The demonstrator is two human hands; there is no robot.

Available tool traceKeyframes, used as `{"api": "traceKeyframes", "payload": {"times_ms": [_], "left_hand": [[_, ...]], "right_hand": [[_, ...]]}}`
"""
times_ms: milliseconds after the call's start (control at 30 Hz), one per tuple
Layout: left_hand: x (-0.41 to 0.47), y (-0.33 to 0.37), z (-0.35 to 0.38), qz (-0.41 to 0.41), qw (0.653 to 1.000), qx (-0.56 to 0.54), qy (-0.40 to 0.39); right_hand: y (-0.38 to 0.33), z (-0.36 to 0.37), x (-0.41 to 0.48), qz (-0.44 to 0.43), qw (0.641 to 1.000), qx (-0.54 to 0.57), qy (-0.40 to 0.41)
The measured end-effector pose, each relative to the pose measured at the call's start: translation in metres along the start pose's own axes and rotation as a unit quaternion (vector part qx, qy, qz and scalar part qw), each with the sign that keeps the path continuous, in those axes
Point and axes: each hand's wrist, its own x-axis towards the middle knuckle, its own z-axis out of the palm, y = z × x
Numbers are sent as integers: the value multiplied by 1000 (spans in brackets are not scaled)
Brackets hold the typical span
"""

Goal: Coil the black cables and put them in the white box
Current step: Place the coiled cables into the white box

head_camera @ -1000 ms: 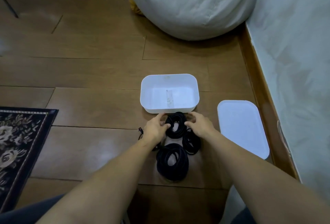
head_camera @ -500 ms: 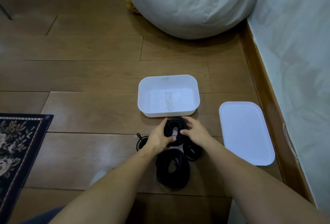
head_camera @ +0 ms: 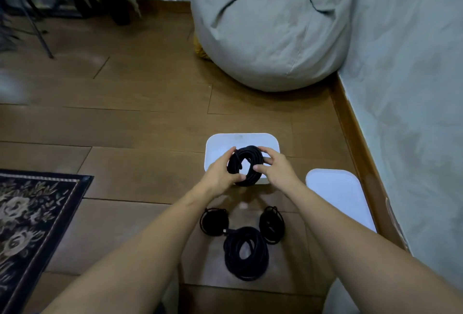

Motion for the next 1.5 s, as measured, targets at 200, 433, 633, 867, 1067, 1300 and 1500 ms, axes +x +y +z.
{"api": "traceKeyframes", "payload": {"times_ms": [200, 433, 633, 867, 1067, 1300, 1500], "left_hand": [[41, -12, -10, -12, 1000, -23, -6], [88, -47, -9, -36, 999, -2, 7], [123, -77, -4, -50, 997, 53, 36], [146, -97, 12, -92, 989, 104, 55], [147, -88, 13, -126, 979, 153, 52], [84, -61, 1, -44, 982, 110, 150], [-18, -90, 14, -3, 954, 81, 288]], "right_hand": [[-2, 9, 43, 10, 999, -32, 38], [25, 27, 96, -7, 997, -76, 30], [50, 48, 132, 0, 995, -94, -44], [66, 54, 155, 5, 984, -167, -67], [60, 61, 157, 0, 957, -282, -64], [42, 54, 95, -71, 960, -269, 18], [52, 62, 13, -101, 957, -261, -80]]}}
